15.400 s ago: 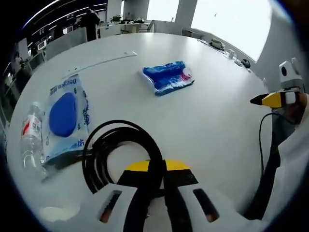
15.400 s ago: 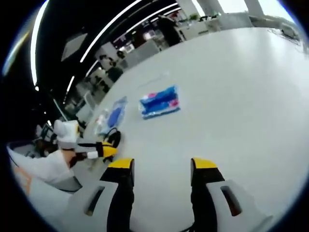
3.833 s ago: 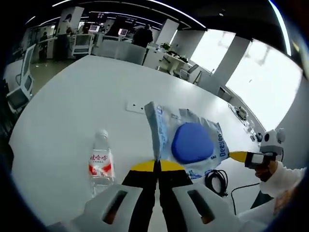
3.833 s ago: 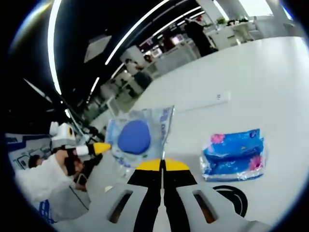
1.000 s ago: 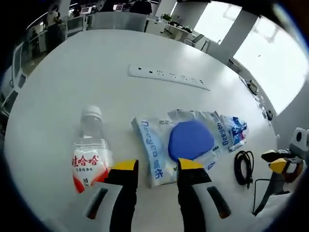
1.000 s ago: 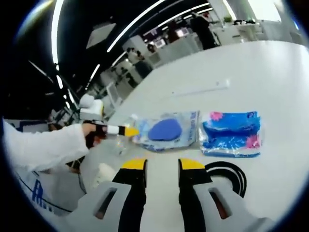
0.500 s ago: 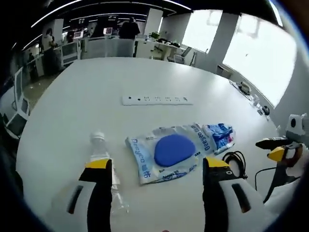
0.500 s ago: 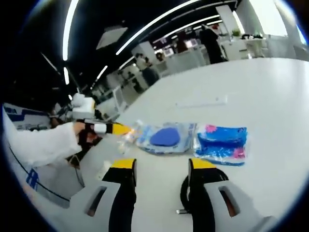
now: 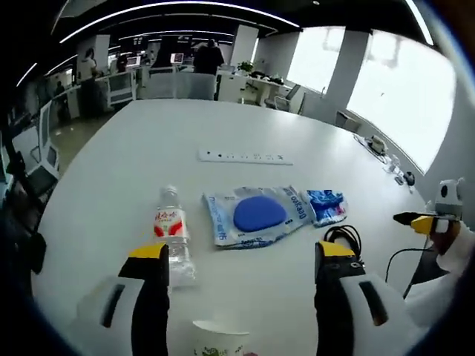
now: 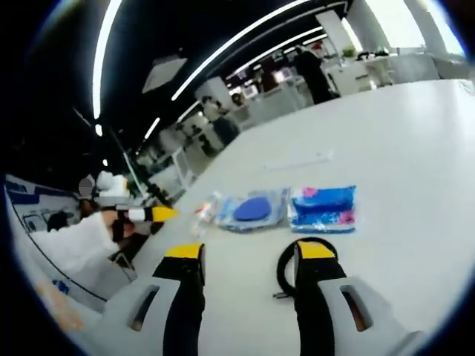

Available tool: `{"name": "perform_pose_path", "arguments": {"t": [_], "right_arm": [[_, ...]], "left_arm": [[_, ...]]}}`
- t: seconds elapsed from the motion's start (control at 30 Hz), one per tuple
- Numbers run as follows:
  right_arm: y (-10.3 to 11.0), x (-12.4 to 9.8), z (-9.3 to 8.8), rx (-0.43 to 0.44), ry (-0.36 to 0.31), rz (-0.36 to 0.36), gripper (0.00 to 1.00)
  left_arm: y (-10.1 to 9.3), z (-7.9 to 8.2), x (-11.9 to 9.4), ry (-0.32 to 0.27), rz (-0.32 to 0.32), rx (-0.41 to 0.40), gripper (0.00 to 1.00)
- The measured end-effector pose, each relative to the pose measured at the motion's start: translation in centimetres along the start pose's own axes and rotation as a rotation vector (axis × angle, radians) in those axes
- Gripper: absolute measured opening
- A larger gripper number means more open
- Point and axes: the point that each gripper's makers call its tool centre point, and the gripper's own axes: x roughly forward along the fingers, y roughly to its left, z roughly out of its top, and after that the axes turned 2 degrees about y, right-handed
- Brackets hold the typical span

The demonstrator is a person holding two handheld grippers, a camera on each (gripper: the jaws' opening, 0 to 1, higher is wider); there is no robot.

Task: Arrange the tabletop items into an orderly group along one side of the table until the central work area is clear of visible clutter.

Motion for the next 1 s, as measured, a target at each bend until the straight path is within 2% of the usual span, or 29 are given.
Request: {"name": "perform_pose_path", "arguments": {"t": [0.27,0.53,0.73,1.0], "right_arm": [[-1.0,-1.5,-0.1,0.010,-0.009,-0.028,0.46],[-0.9,-1.4,0.3,0.002,-0.019,-0.028,0.45],[-0.7,-1.2,0.0,-0.030,0.003,-0.029,0.45],[-1.4,-1.4,-0.2,-0.025,0.012,-0.047,0.45]], "left_arm": [[0.9,-2.0,-1.1,0.002,0.033,-0.067,0.81],[0.8,-1.5,-0.9,-0.008,0.037,-0.088,0.79],[0.8,-1.3,-0.5,-0.003,0.039,-0.085,0.78],[3.0,-1.1,1.1,0.038,0.074,-0.083,0.73]]}}
